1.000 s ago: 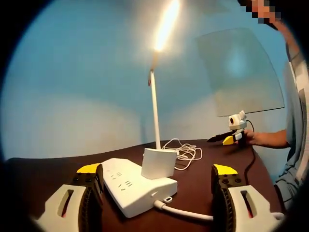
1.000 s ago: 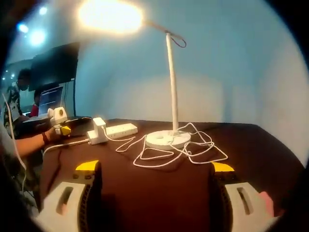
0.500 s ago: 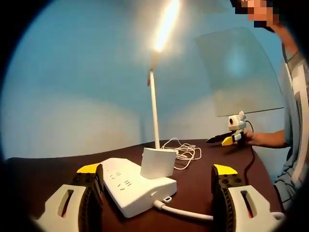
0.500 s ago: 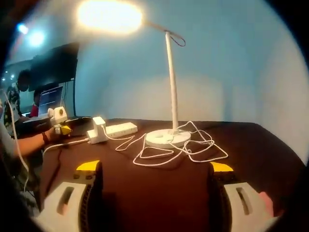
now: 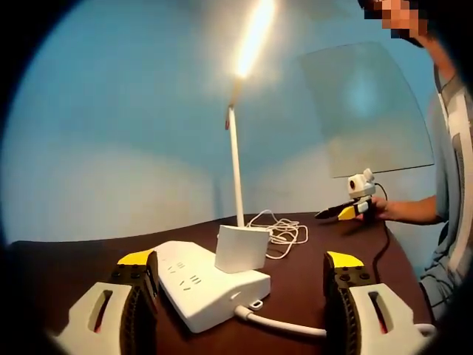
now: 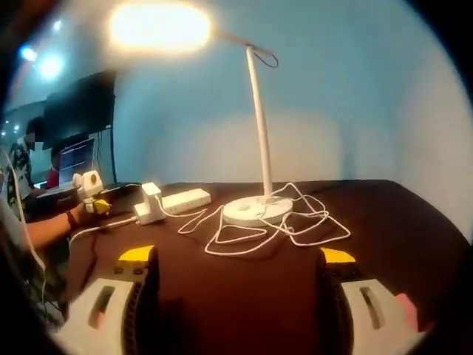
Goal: Insert the desk lamp plug into the socket, turn on the power strip switch, turn on the lamp switch, then turn off the lamp switch, turn off the power strip switch, and remove the plug from the socket.
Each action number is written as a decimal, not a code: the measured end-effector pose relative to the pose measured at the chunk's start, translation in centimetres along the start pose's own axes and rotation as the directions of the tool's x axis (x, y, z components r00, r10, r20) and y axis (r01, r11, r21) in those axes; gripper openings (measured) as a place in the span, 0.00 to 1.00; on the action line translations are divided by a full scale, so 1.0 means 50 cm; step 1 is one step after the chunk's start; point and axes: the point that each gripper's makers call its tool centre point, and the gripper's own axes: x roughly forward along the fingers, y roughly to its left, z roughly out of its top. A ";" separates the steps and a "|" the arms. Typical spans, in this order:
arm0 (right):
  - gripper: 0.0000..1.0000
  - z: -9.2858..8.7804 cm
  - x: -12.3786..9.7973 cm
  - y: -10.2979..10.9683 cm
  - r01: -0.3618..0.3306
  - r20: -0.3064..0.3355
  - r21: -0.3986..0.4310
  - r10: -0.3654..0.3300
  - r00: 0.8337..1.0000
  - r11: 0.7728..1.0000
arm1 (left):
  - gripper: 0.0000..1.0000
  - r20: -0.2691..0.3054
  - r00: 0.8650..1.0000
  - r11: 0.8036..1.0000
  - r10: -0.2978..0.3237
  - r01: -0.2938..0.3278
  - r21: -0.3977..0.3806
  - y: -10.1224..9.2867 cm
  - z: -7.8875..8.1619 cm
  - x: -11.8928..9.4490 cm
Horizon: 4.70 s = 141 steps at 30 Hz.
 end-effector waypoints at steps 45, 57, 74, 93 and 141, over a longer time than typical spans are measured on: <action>0.16 0.209 0.180 0.018 -0.119 0.035 -0.198 0.129 0.991 0.973 | 0.89 -0.008 1.000 1.000 -0.015 0.015 0.011 -0.002 -0.006 0.003; 0.04 0.214 0.242 0.003 -0.147 0.020 -0.205 0.155 0.988 0.968 | 0.89 -0.018 1.000 1.000 -0.010 0.010 0.016 -0.003 -0.008 0.001; 0.04 0.167 0.325 -0.006 -0.177 -0.017 -0.168 0.177 0.984 0.970 | 0.89 -0.036 0.999 1.000 0.000 0.001 0.018 0.006 -0.016 0.003; 0.04 0.075 0.372 -0.003 -0.202 -0.098 -0.128 0.190 0.977 0.971 | 0.88 -0.051 0.999 1.000 0.000 0.001 0.024 0.005 -0.021 0.001; 0.03 0.033 0.371 0.017 -0.199 -0.135 -0.178 0.176 0.975 0.964 | 0.87 -0.060 0.998 1.000 -0.001 0.003 0.027 0.001 -0.024 -0.001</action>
